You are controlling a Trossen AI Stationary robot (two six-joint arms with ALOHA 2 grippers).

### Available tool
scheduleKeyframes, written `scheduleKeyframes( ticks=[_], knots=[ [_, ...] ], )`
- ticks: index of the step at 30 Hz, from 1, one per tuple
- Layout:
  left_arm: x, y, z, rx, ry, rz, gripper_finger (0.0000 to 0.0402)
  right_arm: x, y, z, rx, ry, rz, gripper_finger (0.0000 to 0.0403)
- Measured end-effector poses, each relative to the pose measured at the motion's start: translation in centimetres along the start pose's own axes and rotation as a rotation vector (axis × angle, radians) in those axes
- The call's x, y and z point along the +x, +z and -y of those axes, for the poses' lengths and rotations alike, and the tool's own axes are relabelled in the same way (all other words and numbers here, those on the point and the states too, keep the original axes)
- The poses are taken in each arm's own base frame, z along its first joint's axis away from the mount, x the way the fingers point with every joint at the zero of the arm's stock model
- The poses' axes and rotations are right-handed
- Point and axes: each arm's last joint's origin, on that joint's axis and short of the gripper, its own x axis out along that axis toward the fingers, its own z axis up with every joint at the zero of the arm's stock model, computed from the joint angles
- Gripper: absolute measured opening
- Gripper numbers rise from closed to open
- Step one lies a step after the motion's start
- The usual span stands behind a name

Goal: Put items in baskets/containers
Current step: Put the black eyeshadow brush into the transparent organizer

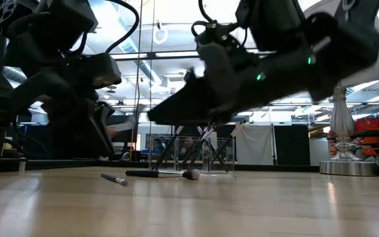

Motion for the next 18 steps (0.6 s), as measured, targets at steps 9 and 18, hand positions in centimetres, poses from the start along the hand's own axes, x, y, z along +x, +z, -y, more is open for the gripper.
scheduleKeyframes(
  ticks=[9, 18],
  knots=[
    [0.0, -0.3, -0.1, 0.334, -0.009, -0.034, 0.0076, 4.7, -2.7, -1.2, 0.068, -0.081, -0.018, 0.0193],
    [2.1, -0.8, -2.2, 0.304, 0.008, -0.158, 0.0076, 5.5, -1.2, -0.9, 0.112, -0.196, -0.002, 0.0176]
  ],
)
